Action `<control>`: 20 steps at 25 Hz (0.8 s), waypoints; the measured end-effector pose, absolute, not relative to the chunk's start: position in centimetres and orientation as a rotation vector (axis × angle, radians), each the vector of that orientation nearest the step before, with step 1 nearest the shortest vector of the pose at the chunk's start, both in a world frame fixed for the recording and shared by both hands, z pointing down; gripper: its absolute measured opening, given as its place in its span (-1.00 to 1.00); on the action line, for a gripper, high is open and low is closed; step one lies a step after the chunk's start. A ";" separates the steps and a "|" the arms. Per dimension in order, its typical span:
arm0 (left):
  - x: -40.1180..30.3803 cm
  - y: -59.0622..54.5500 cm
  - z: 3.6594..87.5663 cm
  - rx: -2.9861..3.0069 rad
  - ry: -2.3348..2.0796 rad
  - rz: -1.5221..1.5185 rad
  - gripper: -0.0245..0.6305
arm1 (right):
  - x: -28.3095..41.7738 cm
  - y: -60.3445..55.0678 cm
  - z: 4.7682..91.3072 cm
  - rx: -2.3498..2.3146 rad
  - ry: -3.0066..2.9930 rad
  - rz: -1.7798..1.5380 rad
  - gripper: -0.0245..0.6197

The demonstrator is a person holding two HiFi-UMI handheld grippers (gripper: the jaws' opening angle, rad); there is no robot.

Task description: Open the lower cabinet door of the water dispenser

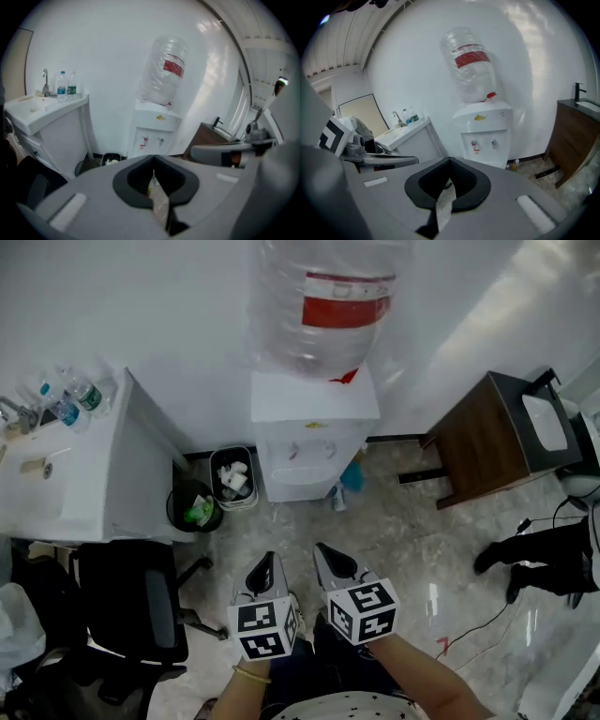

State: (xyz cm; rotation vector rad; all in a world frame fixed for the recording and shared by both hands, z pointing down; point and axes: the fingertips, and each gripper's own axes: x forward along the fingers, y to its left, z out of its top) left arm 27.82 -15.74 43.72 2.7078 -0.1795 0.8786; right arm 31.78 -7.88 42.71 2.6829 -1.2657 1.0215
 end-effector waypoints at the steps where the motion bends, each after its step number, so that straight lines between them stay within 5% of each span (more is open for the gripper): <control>1: 29.2 -15.4 44.9 2.699 -0.161 0.889 -0.90 | 32.9 -7.6 43.7 2.692 -1.247 1.035 -0.93; 10: 38.5 -11.6 60.9 2.629 -0.078 0.989 -0.90 | 42.3 -5.4 59.6 2.684 -1.131 1.138 -0.92; 12: 40.0 -11.0 65.6 2.636 -0.070 1.008 -0.90 | 44.2 -5.0 64.8 2.661 -1.130 1.150 -0.72; 20: 42.1 -10.4 81.8 2.609 -0.016 1.172 -0.90 | 52.4 -2.7 82.2 2.597 -1.095 1.053 -0.47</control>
